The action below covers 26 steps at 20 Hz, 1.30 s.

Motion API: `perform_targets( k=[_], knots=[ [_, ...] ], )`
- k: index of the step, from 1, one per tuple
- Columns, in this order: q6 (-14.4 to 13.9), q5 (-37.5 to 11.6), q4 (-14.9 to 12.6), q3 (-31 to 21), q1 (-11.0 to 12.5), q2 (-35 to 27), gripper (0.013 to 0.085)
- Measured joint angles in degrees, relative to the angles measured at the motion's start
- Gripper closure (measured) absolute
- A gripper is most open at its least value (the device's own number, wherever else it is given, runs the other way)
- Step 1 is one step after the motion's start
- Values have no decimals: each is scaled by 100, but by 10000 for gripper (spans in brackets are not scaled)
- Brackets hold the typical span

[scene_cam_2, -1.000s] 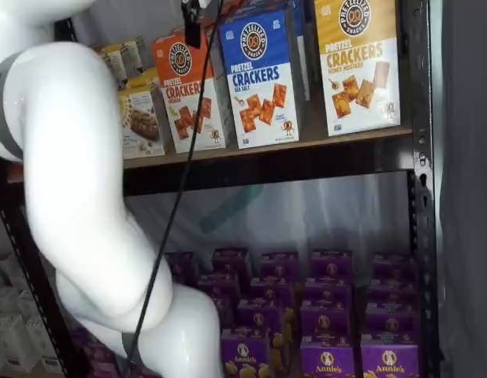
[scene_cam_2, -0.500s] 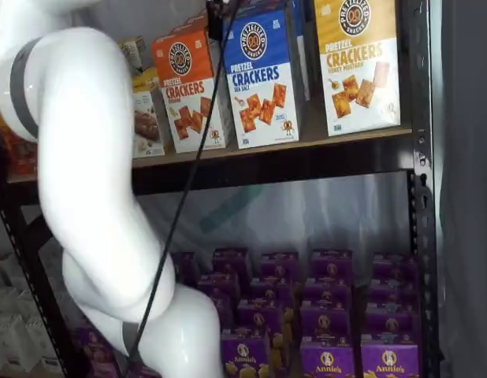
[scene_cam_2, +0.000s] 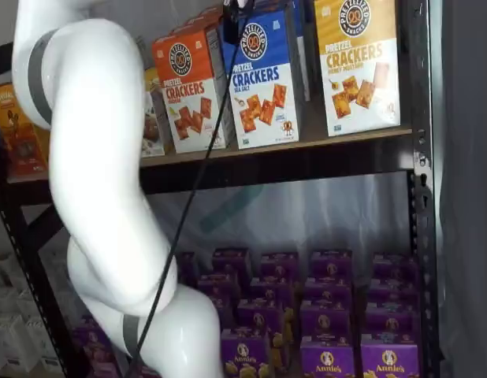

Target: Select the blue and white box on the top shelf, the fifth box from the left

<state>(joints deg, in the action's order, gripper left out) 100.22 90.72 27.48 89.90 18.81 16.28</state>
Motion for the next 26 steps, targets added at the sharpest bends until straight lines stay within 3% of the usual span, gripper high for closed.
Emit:
perform_targets(
  k=[4,13,21,26],
  knots=[
    [26,0,-105,41,-32,-78,130],
    [-74,822,-760,576,-278,-424,130],
    [-142,862,-865,512,-385,-378,130],
    [-168,835,-842,494,-405,-363,290]
  ],
)
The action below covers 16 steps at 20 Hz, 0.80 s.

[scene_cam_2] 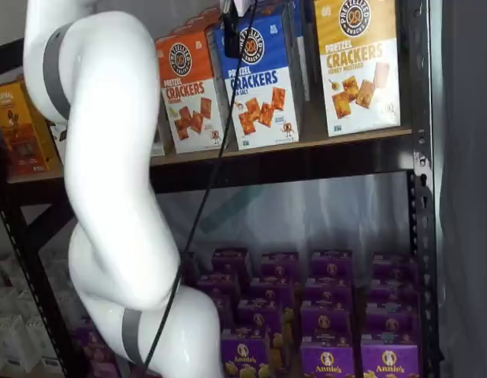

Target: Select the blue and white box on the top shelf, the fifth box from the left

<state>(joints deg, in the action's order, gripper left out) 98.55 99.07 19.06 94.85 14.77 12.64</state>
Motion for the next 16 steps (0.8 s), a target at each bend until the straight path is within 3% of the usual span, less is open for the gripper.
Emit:
perform_targets(
  k=[7,11,16],
  knots=[
    [9,96,8,90,30,-48,290],
    [17,114,24,113,46,-59,410],
    [10,241,10,224,48,-127,410]
  ],
)
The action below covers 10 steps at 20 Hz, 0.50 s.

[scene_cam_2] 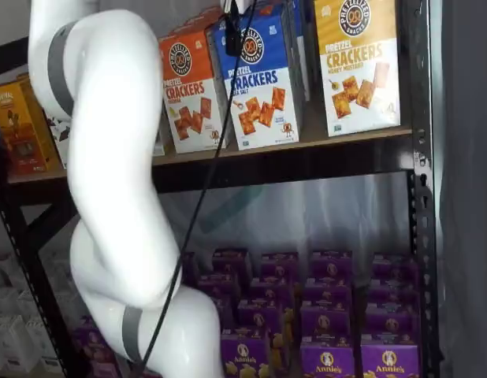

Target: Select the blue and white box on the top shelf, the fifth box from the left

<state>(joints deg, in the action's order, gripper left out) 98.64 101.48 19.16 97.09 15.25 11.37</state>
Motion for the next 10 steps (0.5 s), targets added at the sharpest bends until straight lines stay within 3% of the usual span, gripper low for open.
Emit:
perform_targets(
  k=[10],
  knots=[
    [-98,623,-198,190,-91,99,410]
  ],
)
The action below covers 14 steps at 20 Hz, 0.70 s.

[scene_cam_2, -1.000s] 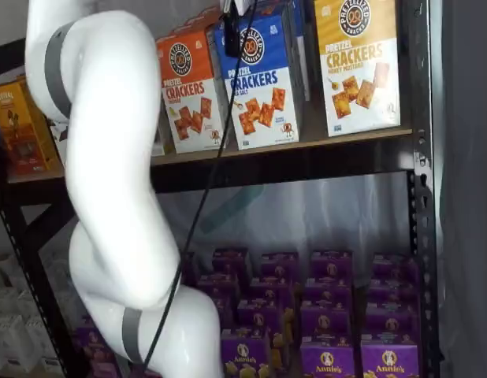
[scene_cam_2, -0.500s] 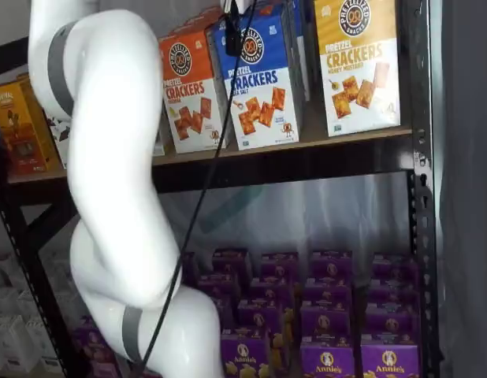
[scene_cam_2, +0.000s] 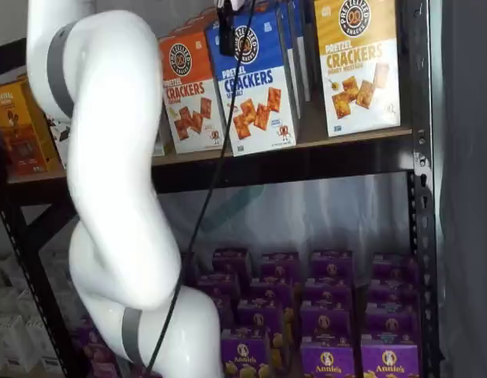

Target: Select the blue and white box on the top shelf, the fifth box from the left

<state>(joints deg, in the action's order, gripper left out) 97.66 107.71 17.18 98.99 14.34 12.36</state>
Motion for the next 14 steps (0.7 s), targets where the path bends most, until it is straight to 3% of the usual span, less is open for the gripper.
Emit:
perform_targets(
  k=[14],
  knots=[
    [122,251,-117,-1310,74,1232,410]
  ],
)
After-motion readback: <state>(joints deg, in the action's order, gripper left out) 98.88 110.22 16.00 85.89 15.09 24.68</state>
